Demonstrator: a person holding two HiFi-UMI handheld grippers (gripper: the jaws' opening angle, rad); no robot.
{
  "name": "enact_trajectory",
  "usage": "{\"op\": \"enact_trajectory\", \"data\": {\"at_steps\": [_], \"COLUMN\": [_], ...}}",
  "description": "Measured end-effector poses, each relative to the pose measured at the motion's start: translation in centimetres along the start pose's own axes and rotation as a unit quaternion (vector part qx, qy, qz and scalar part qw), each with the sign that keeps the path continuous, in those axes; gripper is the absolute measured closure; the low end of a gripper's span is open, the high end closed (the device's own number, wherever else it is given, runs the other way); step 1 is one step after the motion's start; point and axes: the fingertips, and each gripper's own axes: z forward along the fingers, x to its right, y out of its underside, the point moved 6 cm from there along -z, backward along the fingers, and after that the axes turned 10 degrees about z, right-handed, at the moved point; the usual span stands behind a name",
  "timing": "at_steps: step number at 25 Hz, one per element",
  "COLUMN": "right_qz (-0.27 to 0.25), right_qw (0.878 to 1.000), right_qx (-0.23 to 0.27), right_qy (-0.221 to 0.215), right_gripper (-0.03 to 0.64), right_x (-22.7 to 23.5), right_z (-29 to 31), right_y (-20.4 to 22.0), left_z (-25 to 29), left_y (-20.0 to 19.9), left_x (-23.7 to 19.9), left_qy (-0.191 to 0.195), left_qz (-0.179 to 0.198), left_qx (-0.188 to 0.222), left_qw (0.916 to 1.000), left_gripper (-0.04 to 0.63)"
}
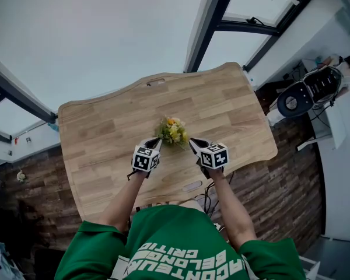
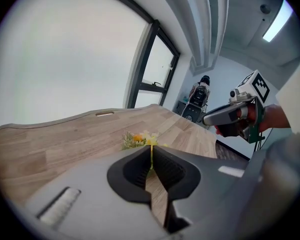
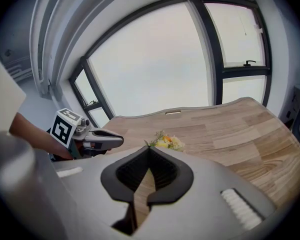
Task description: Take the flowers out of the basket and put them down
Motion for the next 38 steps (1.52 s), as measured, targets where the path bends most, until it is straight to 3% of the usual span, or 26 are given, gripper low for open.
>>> {"op": "enact_trajectory", "data": {"at_steps": [8,17,27,38], "right_qz": [-0.016,-0.050,-0.085,-0.093], "right_qw": [1.000,0.996,0.989,0.987], "right_qx": [0.024,0.047,0.044,0.045], "right_qy": [-0.004,-0.053,-0.112,-0.123], "right_gripper": [0.611,0.612,0.612,0.612], "right_x": [-3.9,-7.9,-8.7,-5.1], "right_z": [-2.8,-4.0,-5.4,-10.2], "right_y": [1.7,1.9,1.7,3.0], "left_z": [-6.2,-13.2,-16.4,-16.2], "left_y": [0.1,-0.7,-1.1,-0.7], "left_x": [1.3,2.0,3.6,9.8], "left_qy": [-0.007,-0.035,-0.074,-0.091], "left_qz": [0.001,-0.012,-0.013,-0.017], "left_qx": [0.051,0.125,0.123,0.111], "left_qw": [0.9987,0.9914,0.9896,0.9895], "left_gripper": [0.581,0.580,0.578,0.578]}}
